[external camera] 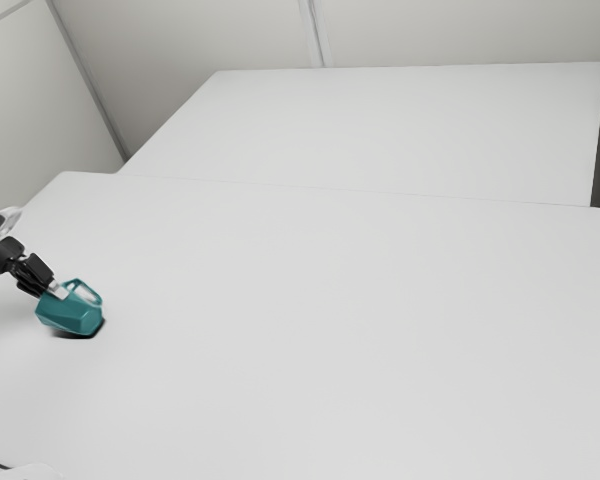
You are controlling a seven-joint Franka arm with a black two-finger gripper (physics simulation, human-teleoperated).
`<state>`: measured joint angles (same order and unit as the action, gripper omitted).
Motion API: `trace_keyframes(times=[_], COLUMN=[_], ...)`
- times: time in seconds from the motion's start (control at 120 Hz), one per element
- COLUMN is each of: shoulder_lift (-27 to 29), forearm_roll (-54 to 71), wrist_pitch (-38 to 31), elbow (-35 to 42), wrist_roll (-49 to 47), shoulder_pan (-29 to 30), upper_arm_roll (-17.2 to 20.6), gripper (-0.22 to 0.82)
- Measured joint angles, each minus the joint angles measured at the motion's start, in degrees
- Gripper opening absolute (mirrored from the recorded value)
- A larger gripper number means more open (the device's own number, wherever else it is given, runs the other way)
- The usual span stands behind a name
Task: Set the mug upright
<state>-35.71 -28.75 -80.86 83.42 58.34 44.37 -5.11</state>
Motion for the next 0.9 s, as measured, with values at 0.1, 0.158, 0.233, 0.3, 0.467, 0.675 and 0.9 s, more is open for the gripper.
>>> trace_keyframes(times=[0.1,0.158,0.233,0.3,0.467,0.675,0.9], shoulder_lift=[0.2,0.3,0.3,0.6,2.2,5.0,11.3], forearm_roll=[-0.7,-1.2,-1.6,-1.8,-2.0,-2.3,-1.7], wrist_pitch=[0.5,0.7,1.0,1.2,2.0,3.0,2.9], elbow=[0.0,0.0,0.2,0.6,1.5,3.8,7.6], wrist_roll=[-0.2,-0.3,-0.4,-0.5,-0.8,-1.4,-2.1], shoulder_pan=[0.0,0.0,0.0,0.0,-0.6,-2.2,-5.2], upper_arm_roll=[-0.1,-0.1,-0.1,-0.2,-0.6,-1.8,-2.6], gripper=[-0.07,-0.1,-0.13,-0.14,-0.17,-0.18,-0.18])
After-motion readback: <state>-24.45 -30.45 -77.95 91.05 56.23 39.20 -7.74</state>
